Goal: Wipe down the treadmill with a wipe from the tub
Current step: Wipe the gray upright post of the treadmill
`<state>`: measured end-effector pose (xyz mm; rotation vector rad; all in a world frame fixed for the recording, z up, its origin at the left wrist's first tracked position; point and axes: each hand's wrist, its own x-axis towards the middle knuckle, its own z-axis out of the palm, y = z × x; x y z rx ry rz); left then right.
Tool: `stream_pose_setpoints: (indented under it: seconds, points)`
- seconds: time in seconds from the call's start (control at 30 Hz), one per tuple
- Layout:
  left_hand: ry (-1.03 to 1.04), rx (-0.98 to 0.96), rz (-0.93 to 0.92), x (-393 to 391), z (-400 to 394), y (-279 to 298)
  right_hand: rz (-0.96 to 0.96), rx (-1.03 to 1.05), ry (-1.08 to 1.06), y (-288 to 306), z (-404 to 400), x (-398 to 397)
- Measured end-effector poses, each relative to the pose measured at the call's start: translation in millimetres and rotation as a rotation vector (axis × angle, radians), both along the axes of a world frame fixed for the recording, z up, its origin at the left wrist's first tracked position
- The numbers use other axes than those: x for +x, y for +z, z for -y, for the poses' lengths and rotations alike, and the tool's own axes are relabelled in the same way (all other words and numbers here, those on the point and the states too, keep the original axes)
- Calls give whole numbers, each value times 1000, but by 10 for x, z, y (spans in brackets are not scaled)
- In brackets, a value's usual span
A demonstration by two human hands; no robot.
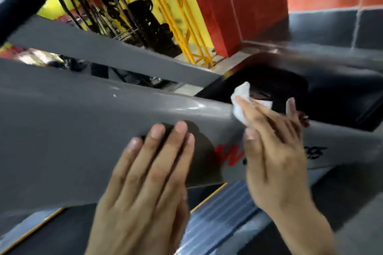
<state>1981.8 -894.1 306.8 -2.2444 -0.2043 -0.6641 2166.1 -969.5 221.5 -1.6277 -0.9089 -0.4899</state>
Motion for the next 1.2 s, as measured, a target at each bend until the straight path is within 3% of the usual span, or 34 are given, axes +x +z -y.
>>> stream_pose_setpoints:
  seconds: [0.1, 0.3, 0.4, 0.67, 0.87, 0.97, 1.07, 1.2]
  points:
    - [40, -47, -46, -197, 2, 226, -81, -11, 118, 286, 10, -159]
    - [48, -135, -231, -426, -6, 605, 47, -19, 524, 1429, -194, -605]
    - [51, -206, -251, -381, 44, 642, 84, -130, 580, 1544, -139, -576]
    - [123, -395, -353, 224, 381, 644, -219, -554, 210, 362, 605, 411]
    - [115, -527, -422, 761, 548, 419, -225, -589, 133, 172, 418, 603]
    - [170, -607, -507, 1082, 589, 208, -257, -700, 15, 62, 410, 791]
    - [220, -652, -516, 1362, 586, 93, -234, -797, 42, -27, 496, 1007]
    - [258, -683, -525, 1636, 587, 66, -313, -659, -53, 9, 616, 1260]
